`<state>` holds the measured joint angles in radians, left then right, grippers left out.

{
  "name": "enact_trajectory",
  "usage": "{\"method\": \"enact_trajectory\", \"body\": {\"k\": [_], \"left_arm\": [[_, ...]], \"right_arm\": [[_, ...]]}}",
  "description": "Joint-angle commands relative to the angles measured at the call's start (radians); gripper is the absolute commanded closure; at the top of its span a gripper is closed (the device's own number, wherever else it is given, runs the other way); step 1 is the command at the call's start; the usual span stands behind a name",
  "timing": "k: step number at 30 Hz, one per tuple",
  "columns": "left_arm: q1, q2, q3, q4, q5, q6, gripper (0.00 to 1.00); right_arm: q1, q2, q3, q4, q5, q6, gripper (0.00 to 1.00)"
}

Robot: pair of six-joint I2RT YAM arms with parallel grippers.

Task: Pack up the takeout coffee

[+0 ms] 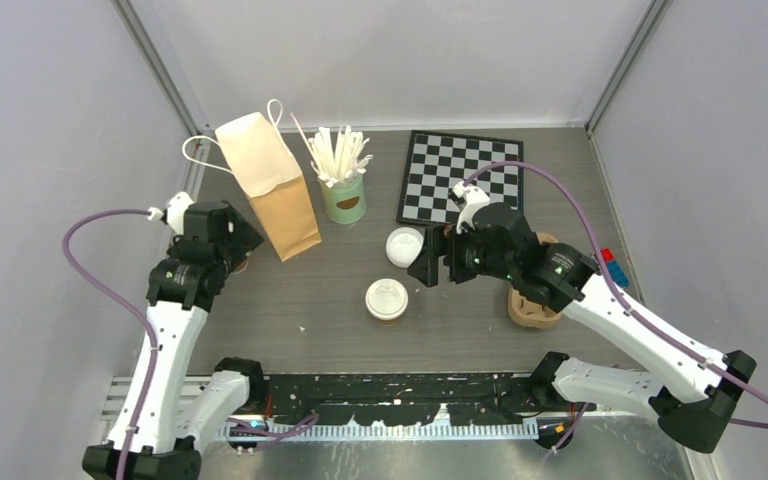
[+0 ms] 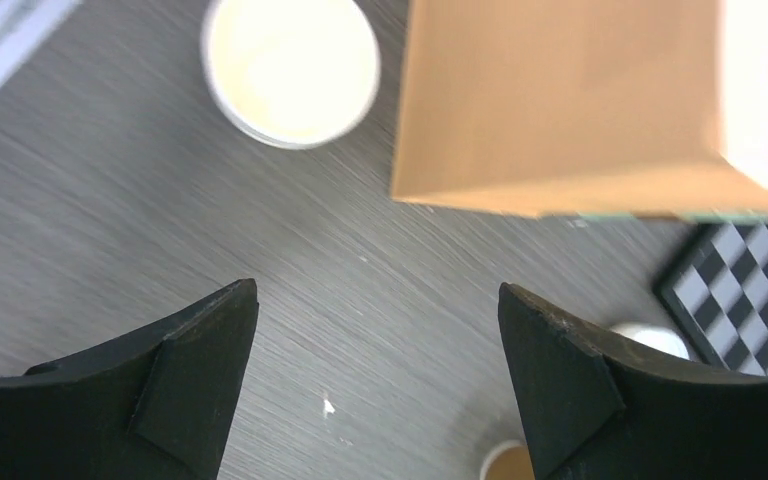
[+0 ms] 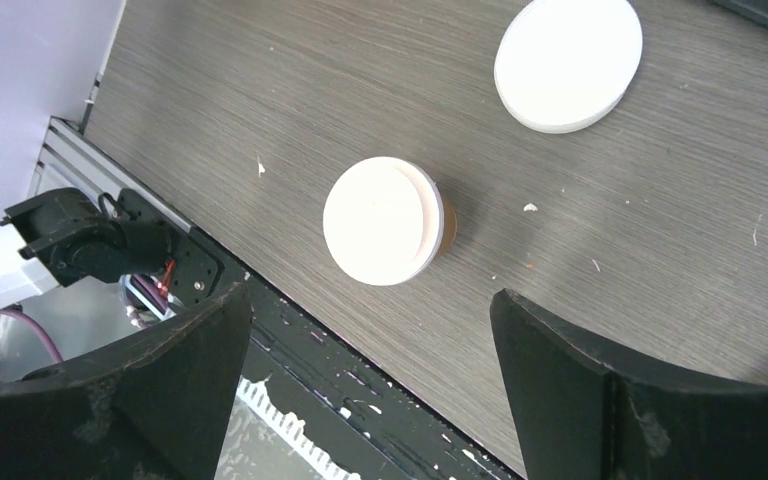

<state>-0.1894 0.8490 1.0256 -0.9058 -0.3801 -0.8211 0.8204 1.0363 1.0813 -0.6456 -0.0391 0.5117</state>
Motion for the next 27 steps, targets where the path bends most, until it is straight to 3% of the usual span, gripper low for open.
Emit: {"method": "enact_trajectory", "body": {"k": [1, 3, 8, 11, 21, 27], "left_arm": [[0.159, -0.003, 0.015, 0.001, -0.01, 0.051, 0.12], [0.259, 0.027, 0.006, 0.025, 0.053, 0.068, 0.14], [0.551, 0.141, -0.028, 0.113, 0.398, 0.097, 0.38], [0.666, 0.2, -0.045, 0.168, 0.519, 0.098, 0.46], [0.72, 0.27, -0.156, 0.36, 0.583, 0.081, 0.58], [0.722, 0.33, -0.108, 0.306, 0.54, 0.089, 0.66]], "right_arm": [[-0.004, -0.061, -0.005, 0.016, 0.027, 0.003, 0.07], [-0.004, -0.083, -0.008, 0.014, 0.016, 0.0, 0.08], [-0.004, -0.136, -0.028, 0.041, -0.025, 0.001, 0.11], [-0.004, -0.156, -0.041, 0.056, -0.021, -0.001, 0.11], [-0.004, -0.144, -0.05, 0.091, -0.039, -0.01, 0.12], [-0.004, -0.143, -0.052, 0.092, -0.029, -0.031, 0.12]]}}
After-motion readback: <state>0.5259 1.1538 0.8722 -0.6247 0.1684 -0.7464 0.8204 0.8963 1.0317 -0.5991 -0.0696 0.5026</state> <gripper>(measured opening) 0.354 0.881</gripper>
